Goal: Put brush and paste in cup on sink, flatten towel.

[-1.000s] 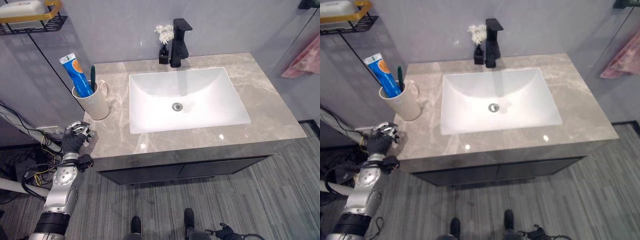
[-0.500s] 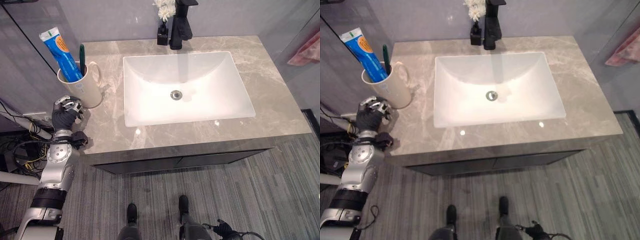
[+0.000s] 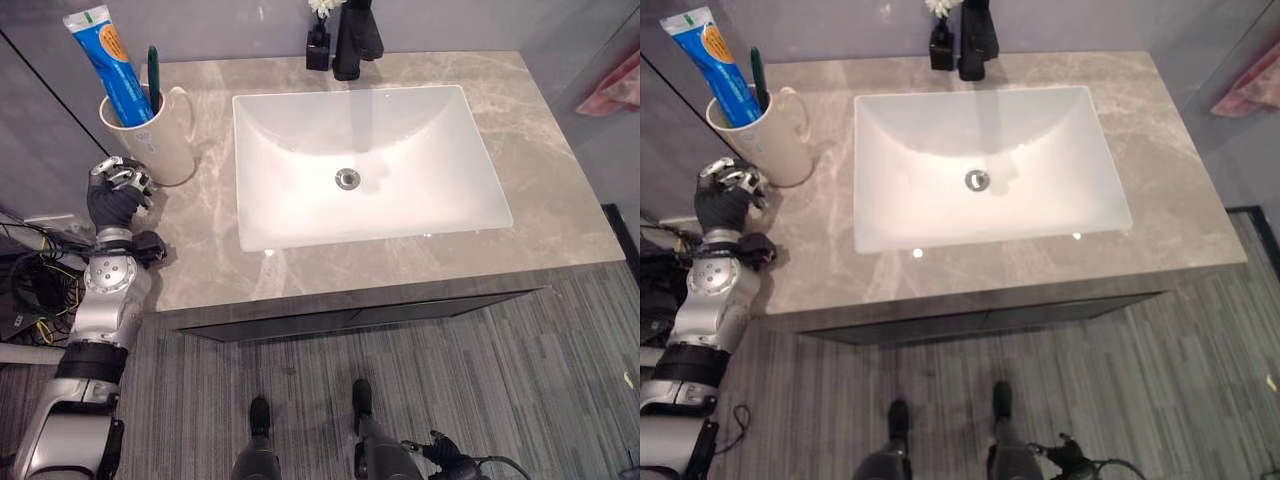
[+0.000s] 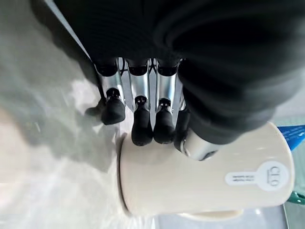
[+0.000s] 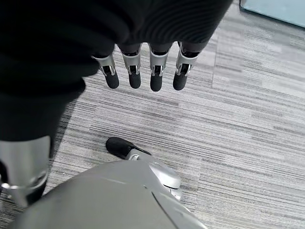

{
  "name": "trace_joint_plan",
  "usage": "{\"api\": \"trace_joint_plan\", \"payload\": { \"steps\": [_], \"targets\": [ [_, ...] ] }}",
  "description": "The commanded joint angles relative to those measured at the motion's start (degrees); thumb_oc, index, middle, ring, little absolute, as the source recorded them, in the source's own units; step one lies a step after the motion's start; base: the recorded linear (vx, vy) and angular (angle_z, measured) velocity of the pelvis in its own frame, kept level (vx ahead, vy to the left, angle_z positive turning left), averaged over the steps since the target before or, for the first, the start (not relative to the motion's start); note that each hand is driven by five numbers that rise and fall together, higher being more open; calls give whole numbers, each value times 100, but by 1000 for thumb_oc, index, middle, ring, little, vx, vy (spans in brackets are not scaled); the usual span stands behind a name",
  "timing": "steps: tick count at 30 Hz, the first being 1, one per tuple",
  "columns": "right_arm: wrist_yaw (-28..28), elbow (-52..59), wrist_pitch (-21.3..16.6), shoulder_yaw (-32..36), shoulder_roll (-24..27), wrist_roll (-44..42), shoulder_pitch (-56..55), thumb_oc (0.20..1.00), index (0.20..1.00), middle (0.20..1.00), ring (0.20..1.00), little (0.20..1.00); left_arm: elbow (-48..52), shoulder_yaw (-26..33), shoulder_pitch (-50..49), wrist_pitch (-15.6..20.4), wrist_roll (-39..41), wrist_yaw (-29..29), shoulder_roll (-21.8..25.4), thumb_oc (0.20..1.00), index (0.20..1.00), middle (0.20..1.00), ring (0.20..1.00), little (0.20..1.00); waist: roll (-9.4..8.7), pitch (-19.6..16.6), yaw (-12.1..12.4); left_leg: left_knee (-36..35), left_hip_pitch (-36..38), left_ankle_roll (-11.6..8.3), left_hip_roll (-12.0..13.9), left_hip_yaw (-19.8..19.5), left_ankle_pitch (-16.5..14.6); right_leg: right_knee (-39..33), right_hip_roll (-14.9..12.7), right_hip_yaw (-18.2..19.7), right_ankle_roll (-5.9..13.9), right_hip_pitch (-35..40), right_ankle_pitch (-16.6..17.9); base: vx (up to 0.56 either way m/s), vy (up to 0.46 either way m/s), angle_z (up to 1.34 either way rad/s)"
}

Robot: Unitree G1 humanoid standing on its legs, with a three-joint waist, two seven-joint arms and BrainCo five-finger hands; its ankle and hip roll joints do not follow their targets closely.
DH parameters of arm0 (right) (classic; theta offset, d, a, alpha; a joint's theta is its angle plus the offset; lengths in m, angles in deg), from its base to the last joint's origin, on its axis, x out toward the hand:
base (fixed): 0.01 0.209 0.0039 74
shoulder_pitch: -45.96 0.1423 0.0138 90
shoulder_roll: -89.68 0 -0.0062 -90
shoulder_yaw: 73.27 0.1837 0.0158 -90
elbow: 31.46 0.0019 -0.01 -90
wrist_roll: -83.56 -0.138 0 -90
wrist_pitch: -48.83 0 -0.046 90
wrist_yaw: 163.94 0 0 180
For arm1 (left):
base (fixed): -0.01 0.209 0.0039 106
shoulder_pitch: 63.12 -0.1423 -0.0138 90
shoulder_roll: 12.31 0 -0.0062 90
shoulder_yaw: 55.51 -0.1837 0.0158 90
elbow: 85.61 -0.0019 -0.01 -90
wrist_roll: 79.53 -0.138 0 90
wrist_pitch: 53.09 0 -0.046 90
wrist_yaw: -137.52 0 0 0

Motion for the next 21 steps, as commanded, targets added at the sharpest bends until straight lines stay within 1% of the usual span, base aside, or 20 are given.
{"api": "trace_joint_plan", "payload": {
  "steps": [1, 9, 10, 15, 17, 19, 20, 21],
  "targets": [
    [83, 33, 27, -296, 46, -23, 70, 1000, 1000, 1000, 1000, 1000, -401, -308, 329, -73, 148, 31, -32, 200, 200, 200, 200, 200, 128, 122, -136, 23, -239, 128, -105, -303, 186, -7, -76, -137, 187, 494, -164, 0, 0, 0],
    [114, 81, 10, -393, 74, 9, 29, 1000, 1000, 1000, 1000, 1000, -932, -455, 735, -150, 115, 75, 16, 200, 200, 200, 200, 200, 81, 86, -206, 23, -174, 117, -63, -268, 153, -7, -46, -78, 190, 499, -163, 2, -1, -1],
    [115, 70, -3, -423, 84, 9, 15, 1000, 1000, 1000, 1000, 1000, -1148, -498, 884, -178, 81, 93, 61, 200, 200, 200, 200, 200, 64, 80, -233, 23, -169, 109, -43, -263, 159, -7, -39, -69, 193, 489, -156, -3, -10, -5],
    [134, 40, -14, -478, 76, -27, 21, 1000, 1000, 1000, 1000, 1000, -1526, -633, 1275, -201, 61, 166, 154, 200, 200, 200, 200, 200, 4, 85, -269, 23, -196, 105, -10, -234, 183, -7, 3, -43, 208, 434, -118, -15, -18, -7],
    [136, 27, -13, -492, 58, -25, 19, 1000, 1000, 1000, 1000, 1000, -1546, -625, 1284, -204, 58, 215, 127, 200, 200, 200, 200, 200, -15, 81, -263, 23, -186, 105, -3, -231, 179, -7, 11, -41, 208, 441, -117, 13, -25, -9],
    [133, -43, 9, -480, 14, -23, -34, 1000, 1000, 1000, 1000, 1000, -1387, -470, 1071, -176, 43, 342, -74, 200, 200, 200, 200, 200, -56, 47, -231, 23, -65, 102, 14, -242, 145, -7, 24, -47, 184, 546, -156, 39, -34, -10],
    [133, -43, 9, -481, 15, -23, -35, 1000, 1000, 1000, 1000, 1000, -1386, -468, 1069, -177, 43, 342, -74, 200, 200, 200, 200, 200, -56, 48, -231, 23, -63, 102, 14, -242, 145, -7, 25, -47, 184, 548, -156, 47, -32, -5],
    [118, -72, 37, -439, 5, 14, -55, 1000, 1000, 1000, 1000, 1000, -1077, -371, 827, -129, 14, 383, -183, 200, 200, 200, 200, 200, -74, 25, -191, 23, 6, 103, 12, -253, 124, -7, 10, -71, 169, 617, -185, 30, -15, -4]
  ]
}}
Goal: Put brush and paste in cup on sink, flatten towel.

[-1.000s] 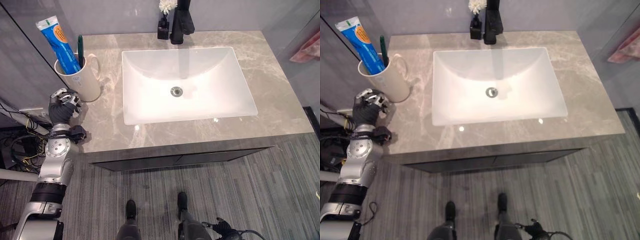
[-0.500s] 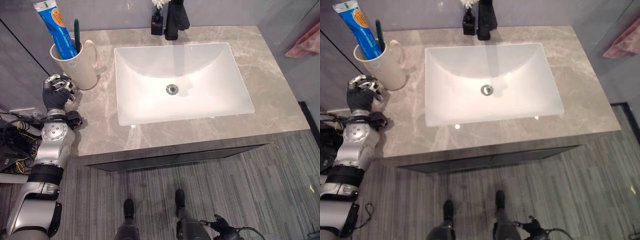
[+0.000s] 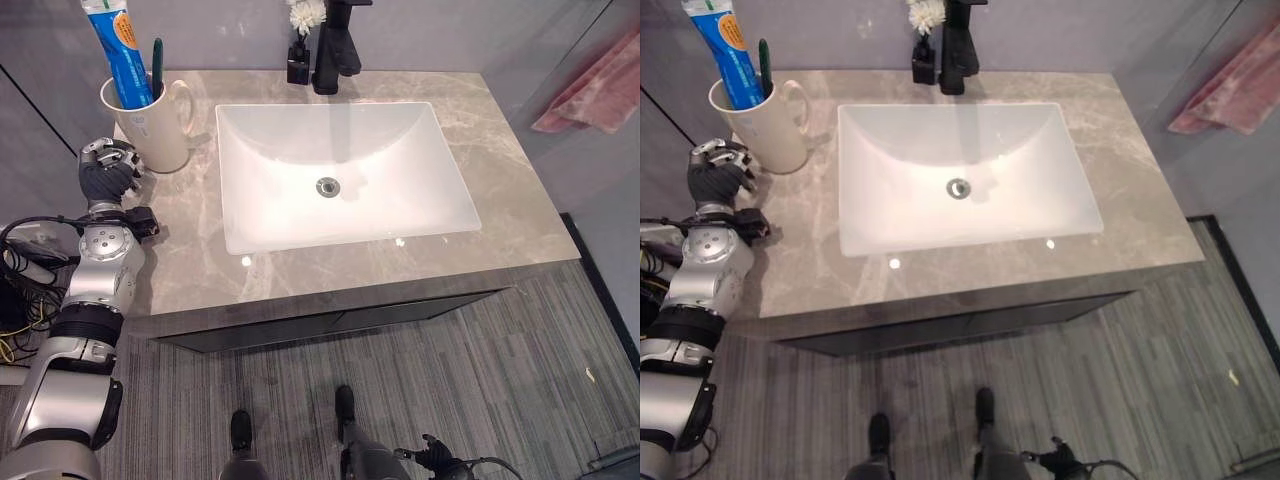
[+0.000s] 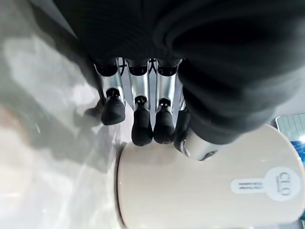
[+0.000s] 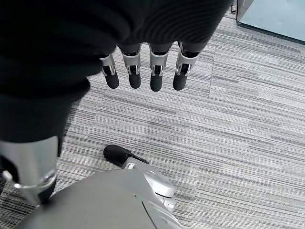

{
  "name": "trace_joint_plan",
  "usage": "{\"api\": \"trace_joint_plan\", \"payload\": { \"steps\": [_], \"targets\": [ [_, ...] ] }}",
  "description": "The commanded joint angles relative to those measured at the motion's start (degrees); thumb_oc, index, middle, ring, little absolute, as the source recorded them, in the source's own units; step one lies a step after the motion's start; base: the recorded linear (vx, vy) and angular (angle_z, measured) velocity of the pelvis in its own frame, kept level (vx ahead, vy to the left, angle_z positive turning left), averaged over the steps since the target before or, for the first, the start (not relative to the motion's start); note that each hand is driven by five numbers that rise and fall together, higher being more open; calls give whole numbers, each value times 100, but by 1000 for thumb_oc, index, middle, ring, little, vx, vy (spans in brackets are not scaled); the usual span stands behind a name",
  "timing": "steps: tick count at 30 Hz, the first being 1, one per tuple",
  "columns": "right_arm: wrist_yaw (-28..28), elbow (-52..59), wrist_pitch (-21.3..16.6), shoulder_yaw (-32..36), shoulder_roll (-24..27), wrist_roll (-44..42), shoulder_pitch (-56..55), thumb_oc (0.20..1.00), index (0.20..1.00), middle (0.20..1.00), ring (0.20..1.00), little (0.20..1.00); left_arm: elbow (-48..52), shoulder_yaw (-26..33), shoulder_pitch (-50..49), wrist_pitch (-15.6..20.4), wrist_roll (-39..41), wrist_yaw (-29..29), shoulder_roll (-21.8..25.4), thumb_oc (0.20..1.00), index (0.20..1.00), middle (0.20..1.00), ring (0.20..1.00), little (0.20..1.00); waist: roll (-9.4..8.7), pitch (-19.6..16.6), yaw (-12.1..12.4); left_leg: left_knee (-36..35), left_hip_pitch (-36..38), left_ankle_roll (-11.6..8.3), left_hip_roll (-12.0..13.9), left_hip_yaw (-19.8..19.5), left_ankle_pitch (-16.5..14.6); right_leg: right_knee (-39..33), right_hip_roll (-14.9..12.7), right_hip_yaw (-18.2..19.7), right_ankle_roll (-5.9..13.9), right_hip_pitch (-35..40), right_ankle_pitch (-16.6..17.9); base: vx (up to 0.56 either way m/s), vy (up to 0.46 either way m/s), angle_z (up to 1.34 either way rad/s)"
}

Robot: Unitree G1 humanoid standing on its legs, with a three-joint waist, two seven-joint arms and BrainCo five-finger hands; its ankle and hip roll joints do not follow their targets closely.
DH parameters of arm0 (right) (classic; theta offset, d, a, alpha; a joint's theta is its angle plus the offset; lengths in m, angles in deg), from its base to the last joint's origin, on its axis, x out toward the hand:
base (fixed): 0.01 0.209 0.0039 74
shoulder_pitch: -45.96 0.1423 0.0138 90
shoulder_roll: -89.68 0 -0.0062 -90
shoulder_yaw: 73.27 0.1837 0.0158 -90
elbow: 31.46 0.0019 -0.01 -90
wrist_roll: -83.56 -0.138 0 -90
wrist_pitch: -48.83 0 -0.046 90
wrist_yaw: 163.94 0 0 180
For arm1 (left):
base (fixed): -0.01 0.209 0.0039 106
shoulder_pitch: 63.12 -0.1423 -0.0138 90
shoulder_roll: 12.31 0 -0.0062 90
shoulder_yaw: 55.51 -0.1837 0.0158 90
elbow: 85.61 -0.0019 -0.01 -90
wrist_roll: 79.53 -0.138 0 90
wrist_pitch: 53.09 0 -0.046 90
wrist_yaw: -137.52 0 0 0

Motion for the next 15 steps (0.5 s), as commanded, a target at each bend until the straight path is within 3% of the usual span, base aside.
{"api": "trace_joint_plan", "payload": {
  "steps": [1, 7, 15],
  "targets": [
    [16, -79, 46, -87, 85, 33, 19, 1000, 1000, 1000, 1000, 1000, 211, 220, -234, 55, 1, 110, -371, 200, 200, 200, 200, 200, 300, 317, -48, 21, -68, 113, -19, -477, 101, -10, -42, -271, 191, 687, -277, 30, -14, -4],
    [-39, 30, 46, 66, 156, 122, 50, 1000, 1000, 1000, 1000, 1000, 1446, 636, -1311, 114, -57, -122, -489, 200, 200, 200, 200, 200, 337, 352, 98, 21, -17, 126, -38, -491, 102, -10, -50, -325, 166, 766, -299, -14, -5, 0],
    [-128, 29, 16, 74, 197, 209, 53, 1000, 1000, 1000, 1000, 1000, 1834, 663, -1736, 73, -94, -413, -542, 200, 200, 200, 200, 200, 411, 392, 156, 21, -59, 131, -42, -502, 145, -10, -37, -352, 144, 748, -284, -22, -3, 2]
  ]
}}
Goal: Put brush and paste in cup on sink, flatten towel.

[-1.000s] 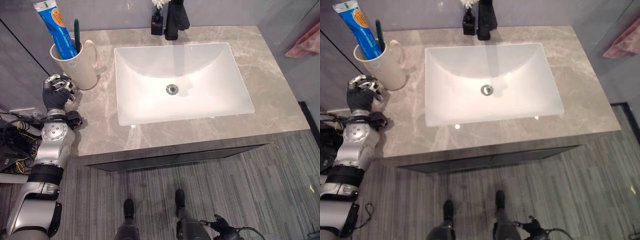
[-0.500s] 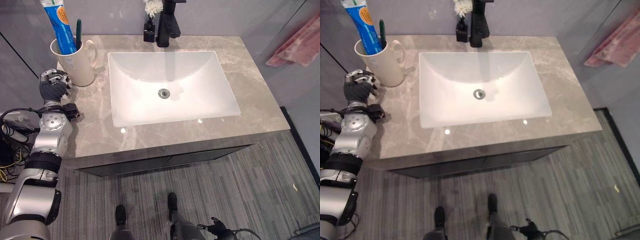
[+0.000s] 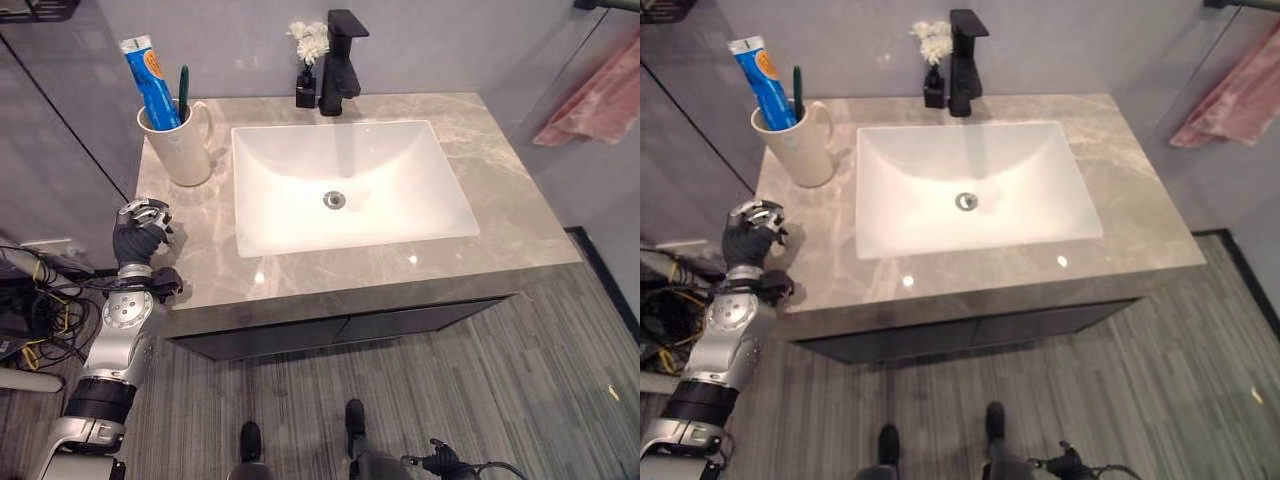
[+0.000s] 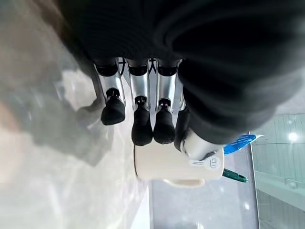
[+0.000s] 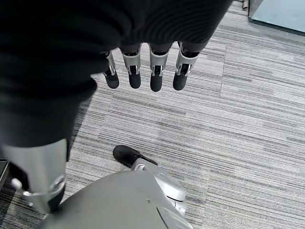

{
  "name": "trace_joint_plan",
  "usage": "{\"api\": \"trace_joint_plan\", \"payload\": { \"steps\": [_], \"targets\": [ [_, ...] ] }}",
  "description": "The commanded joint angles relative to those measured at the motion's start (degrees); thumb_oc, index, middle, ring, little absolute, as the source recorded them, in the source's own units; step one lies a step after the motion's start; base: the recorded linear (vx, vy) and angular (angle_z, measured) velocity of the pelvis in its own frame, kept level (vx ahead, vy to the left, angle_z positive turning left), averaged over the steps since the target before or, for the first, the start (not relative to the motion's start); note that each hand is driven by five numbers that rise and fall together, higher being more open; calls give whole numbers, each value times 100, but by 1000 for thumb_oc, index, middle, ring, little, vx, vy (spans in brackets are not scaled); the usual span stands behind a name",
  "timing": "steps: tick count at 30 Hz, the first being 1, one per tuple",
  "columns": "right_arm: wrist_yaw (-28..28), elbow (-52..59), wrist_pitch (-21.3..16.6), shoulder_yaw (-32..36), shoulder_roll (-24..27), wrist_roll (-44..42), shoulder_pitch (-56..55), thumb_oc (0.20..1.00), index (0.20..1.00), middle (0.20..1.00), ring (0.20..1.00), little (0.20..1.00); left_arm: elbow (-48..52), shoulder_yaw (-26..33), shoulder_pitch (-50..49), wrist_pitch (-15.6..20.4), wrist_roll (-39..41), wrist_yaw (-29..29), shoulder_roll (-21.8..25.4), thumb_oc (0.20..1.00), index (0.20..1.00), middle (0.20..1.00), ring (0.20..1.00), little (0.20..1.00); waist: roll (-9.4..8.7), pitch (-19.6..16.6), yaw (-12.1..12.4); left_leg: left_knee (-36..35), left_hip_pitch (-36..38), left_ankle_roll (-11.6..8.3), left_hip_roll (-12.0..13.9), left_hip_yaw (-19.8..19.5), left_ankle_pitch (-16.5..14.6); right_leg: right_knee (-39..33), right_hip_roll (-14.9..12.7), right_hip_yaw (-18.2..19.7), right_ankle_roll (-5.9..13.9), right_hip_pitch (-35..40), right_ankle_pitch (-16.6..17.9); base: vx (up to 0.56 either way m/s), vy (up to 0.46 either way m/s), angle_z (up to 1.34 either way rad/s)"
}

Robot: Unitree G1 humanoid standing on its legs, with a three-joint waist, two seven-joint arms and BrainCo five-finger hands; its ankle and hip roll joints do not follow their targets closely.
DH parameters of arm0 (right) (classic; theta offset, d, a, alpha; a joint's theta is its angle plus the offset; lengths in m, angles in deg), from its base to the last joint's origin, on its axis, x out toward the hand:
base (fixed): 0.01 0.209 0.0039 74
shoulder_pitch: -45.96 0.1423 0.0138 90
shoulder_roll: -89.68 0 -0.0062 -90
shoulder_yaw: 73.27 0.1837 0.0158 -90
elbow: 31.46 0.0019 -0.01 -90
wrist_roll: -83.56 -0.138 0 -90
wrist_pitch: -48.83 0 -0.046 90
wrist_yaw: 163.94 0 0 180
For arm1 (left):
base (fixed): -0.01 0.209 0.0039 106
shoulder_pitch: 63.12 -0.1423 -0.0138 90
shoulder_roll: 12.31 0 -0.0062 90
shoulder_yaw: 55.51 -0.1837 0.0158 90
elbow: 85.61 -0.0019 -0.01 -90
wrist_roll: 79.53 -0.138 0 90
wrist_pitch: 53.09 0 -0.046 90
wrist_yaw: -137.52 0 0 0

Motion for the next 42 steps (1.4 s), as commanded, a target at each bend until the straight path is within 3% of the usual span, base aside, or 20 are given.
{"api": "trace_joint_plan", "payload": {
  "steps": [1, 9, 24, 42],
  "targets": [
    [-107, 28, -14, -65, 57, 149, 117, 1000, 1000, 1000, 1000, 1000, -402, 59, 569, 62, -66, -106, 0, 200, 200, 200, 200, 200, 104, 400, -91, 24, -273, 132, -39, -470, 176, 41, -26, -319, 165, 514, -192, 0, 0, 0],
    [-153, -125, 11, -125, 84, 118, 2, 1000, 1000, 1000, 1000, 1000, -1516, -438, 1528, -81, 49, -337, 494, 200, 200, 200, 200, 200, 122, 340, -224, 24, -266, 124, -35, -400, 172, 41, -24, -276, 191, 478, -152, -7, 2, -1],
    [-120, -162, 3, -201, 104, -26, 10, 1000, 1000, 1000, 1000, 1000, -2426, -767, 2475, -199, -184, -52, 609, 200, 200, 200, 200, 200, 123, 277, -315, 24, -232, 109, -21, -368, 164, 41, -23, -267, 207, 477, -174, 4, 1, 0],
    [-110, -131, -49, -366, 120, -99, 3, 1000, 1000, 1000, 1000, 1000, -3728, -1201, 3447, -364, -430, -71, 1035, 200, 200, 200, 200, 200, -43, 266, -394, 24, -312, 117, 8, -362, 167, 41, 32, -243, 240, 395, -138, 0, 0, 0]
  ]
}}
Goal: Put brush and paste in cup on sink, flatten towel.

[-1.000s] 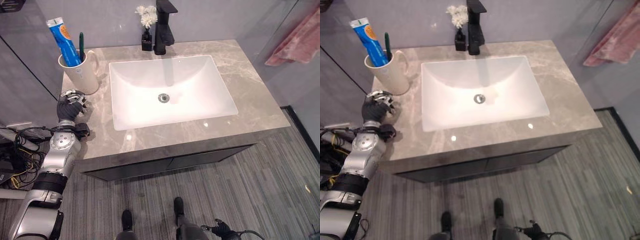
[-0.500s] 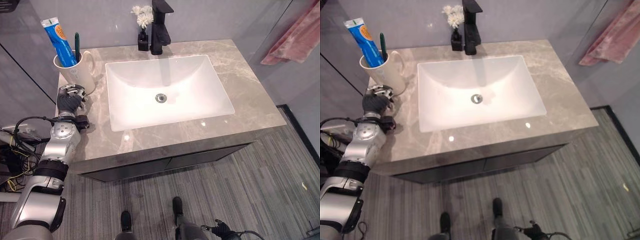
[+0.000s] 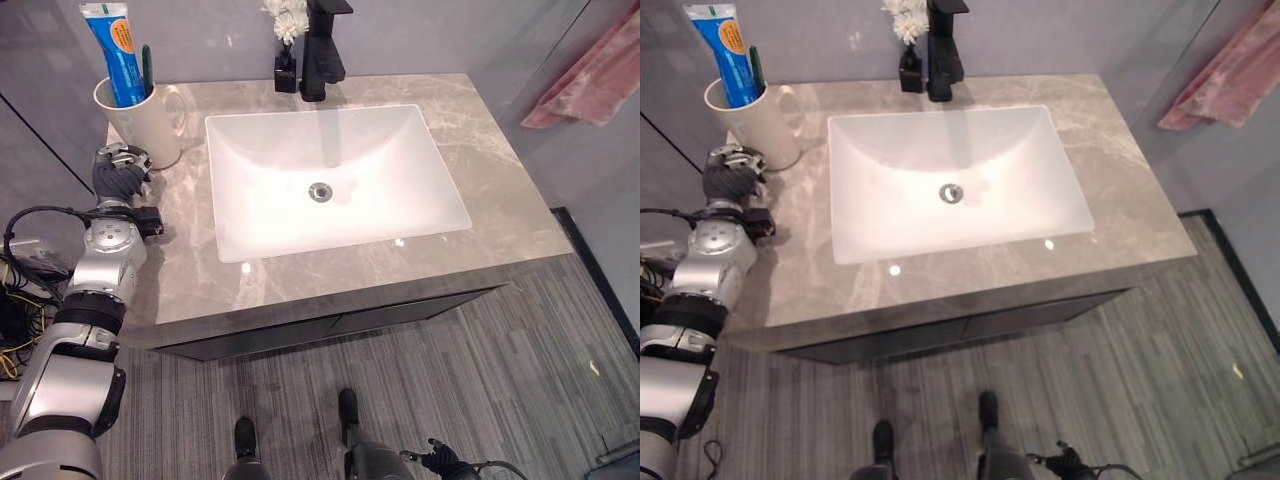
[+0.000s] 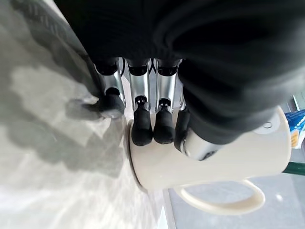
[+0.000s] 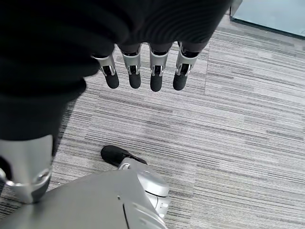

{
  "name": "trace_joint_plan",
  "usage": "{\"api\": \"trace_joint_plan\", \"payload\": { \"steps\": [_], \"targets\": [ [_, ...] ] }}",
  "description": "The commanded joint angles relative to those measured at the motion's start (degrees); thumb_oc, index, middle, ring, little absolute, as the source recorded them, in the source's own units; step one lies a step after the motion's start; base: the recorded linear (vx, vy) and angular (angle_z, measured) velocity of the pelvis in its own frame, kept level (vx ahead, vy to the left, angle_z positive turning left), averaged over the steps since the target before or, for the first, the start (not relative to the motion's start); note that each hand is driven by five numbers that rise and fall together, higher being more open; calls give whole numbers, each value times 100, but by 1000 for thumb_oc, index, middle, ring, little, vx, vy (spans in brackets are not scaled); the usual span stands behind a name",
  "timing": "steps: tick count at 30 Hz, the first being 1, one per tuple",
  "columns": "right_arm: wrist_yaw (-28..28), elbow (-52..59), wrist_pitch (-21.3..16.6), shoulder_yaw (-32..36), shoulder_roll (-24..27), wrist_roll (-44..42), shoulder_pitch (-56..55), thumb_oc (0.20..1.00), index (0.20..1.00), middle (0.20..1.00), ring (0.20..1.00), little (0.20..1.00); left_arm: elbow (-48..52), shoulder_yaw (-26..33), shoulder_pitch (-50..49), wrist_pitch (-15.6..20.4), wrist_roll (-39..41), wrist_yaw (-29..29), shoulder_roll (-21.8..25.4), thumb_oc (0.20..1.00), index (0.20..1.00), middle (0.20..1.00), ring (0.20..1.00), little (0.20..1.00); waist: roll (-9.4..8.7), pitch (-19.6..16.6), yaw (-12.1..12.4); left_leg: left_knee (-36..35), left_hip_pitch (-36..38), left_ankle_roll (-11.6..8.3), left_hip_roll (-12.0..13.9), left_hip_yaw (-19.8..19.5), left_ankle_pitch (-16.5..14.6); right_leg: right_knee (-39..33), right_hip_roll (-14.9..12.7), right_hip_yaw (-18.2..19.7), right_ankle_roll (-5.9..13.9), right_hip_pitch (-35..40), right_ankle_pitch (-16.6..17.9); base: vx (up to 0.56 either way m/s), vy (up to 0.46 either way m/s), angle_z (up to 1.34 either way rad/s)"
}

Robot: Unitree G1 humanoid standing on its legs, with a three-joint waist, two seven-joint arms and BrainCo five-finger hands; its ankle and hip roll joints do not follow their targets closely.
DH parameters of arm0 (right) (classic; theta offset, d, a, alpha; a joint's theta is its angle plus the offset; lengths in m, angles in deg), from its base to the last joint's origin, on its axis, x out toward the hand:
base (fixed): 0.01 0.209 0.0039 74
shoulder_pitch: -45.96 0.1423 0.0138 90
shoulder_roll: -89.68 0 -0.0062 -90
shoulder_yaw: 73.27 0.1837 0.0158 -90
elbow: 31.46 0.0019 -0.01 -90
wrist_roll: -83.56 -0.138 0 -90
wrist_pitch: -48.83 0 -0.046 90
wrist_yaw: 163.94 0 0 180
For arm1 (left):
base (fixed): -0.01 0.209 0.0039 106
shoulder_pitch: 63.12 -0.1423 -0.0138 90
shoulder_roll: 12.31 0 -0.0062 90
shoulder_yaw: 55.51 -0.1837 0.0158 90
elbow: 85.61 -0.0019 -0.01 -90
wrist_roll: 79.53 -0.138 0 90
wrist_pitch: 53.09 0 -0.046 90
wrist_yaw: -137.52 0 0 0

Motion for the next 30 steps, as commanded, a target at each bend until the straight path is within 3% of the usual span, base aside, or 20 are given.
{"api": "trace_joint_plan", "payload": {
  "steps": [1, 13, 18, 26, 30],
  "targets": [
    [-2, -64, -40, -301, 145, -24, 23, 1000, 1000, 1000, 1000, 1000, -720, -84, 584, -65, -197, -47, 246, 200, 200, 200, 200, 200, 182, 205, -58, 22, -243, 131, -19, -414, 214, -10, 0, -243, 214, 489, -160, 0, 0, 0],
    [15, -44, -111, -305, 116, -244, -107, 1000, 1000, 1000, 1000, 1000, -1508, -317, 1254, -189, -366, 74, 356, 200, 200, 200, 200, 200, 74, 266, -184, 22, -372, 133, 4, -382, 251, -10, 38, -156, 240, 332, -92, 1, 0, 0],
    [62, -143, -102, -268, 58, -200, -182, 1000, 1000, 1000, 1000, 1000, -1396, -47, 1042, -143, -427, 410, 151, 200, 200, 200, 200, 200, 17, 191, -166, 22, -345, 140, 10, -390, 214, -10, 52, -126, 229, 342, -100, 45, -5, -3],
    [2, -220, -10, -15, -45, -78, -153, 1000, 1000, 1000, 1000, 1000, -267, 830, -352, 140, -116, 572, -377, 200, 200, 200, 200, 200, -61, -135, -33, 22, 169, 126, -47, -428, 43, -10, -39, -228, 196, 862, -248, 88, 4, -7],
    [-33, -91, -14, 127, -48, -9, -82, 1000, 1000, 1000, 1000, 1000, 1233, 1267, -1262, 383, -120, 632, -589, 200, 200, 200, 200, 200, -42, -192, 80, 22, 348, 132, -91, -451, 14, -10, -85, -317, 183, 1117, -274, 21, 29, 4]
  ]
}}
